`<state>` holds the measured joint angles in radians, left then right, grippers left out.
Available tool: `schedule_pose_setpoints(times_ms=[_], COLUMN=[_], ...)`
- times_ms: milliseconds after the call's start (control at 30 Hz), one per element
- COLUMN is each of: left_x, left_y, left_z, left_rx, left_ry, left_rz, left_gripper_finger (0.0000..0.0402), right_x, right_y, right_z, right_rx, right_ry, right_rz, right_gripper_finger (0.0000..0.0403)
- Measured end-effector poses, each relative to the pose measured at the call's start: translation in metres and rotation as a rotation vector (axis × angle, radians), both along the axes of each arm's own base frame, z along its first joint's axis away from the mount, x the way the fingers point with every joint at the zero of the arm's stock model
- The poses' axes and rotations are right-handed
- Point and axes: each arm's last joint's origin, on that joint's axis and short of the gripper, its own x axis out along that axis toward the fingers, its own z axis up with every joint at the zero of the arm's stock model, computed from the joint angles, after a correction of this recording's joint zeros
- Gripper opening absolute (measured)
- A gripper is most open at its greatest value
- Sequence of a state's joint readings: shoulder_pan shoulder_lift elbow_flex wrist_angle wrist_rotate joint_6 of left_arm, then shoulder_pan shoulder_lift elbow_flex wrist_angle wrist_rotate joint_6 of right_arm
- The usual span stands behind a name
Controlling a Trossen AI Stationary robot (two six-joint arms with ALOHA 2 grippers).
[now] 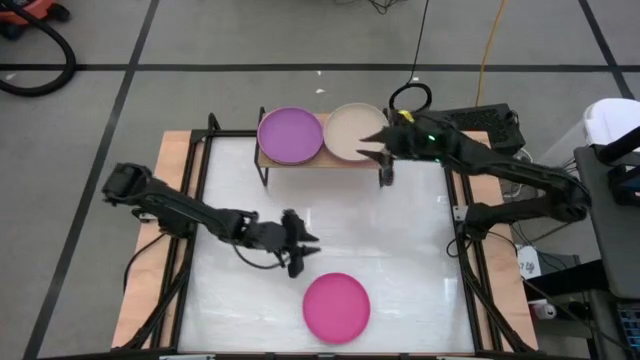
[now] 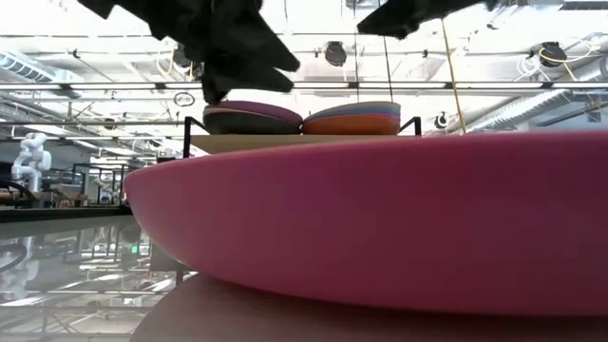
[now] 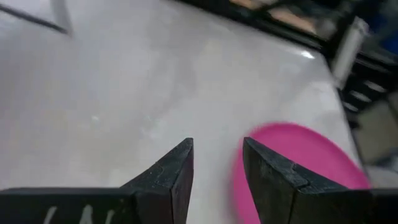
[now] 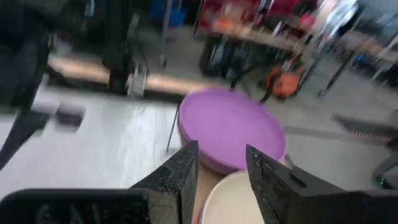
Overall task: Place and stack plates onto a shelf
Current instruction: Stack the pink plate on the purple plate
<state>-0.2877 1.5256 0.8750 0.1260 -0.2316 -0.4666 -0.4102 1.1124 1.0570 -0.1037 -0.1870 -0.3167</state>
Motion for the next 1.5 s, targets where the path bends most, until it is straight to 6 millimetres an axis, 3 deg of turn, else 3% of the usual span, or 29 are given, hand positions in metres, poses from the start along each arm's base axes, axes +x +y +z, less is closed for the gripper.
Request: schedule_pose_setpoints(times_ms=[200, 400, 667, 900, 1000, 1167, 1233, 1300, 1367, 1500], left_x=[0.029, 0.04, 0.051, 0.051, 0.051, 0.051, 0.05, 0.05, 0.05, 0.041], left_y=[-0.017, -0.027, -0.03, -0.025, -0.026, -0.03, -0.029, -0.025, -0.018, 0.004], left_z=[-0.028, -0.064, -0.082, -0.082, -0.084, -0.086, -0.085, -0.077, -0.055, 0.023], left_rx=[-0.194, -0.343, -0.446, -0.456, -0.435, -0.407, -0.384, -0.339, -0.262, -0.035], left_ry=[0.176, 0.389, 0.476, 0.483, 0.492, 0.477, 0.477, 0.49, 0.5, 0.487], left_rz=[-0.144, -0.13, -0.046, -0.003, -0.017, -0.025, -0.027, -0.021, 0.009, 0.059], left_gripper_finger=[0.0143, 0.0143, 0.0143, 0.014, 0.0114, 0.0018, 0.0012, 0.0009, 0.0009, 0.0009], right_x=[-0.04, -0.066, -0.079, -0.079, -0.079, -0.079, -0.079, -0.079, -0.079, -0.079], right_y=[0.022, 0.039, 0.046, 0.045, 0.045, 0.045, 0.045, 0.045, 0.045, 0.046], right_z=[-0.024, -0.055, -0.076, -0.079, -0.079, -0.079, -0.079, -0.079, -0.079, -0.079], right_rx=[0.005, -0.002, -0.002, -0.018, -0.033, -0.044, -0.048, -0.051, -0.056, -0.068], right_ry=[-0.217, -0.353, -0.38, -0.367, -0.364, -0.356, -0.356, -0.356, -0.355, -0.355], right_rz=[0.008, 0.046, 0.058, 0.057, 0.057, 0.058, 0.058, 0.058, 0.061, 0.063], right_gripper_finger=[0.0116, 0.0116, 0.0116, 0.0116, 0.0116, 0.0116, 0.0116, 0.0116, 0.0116, 0.0116])
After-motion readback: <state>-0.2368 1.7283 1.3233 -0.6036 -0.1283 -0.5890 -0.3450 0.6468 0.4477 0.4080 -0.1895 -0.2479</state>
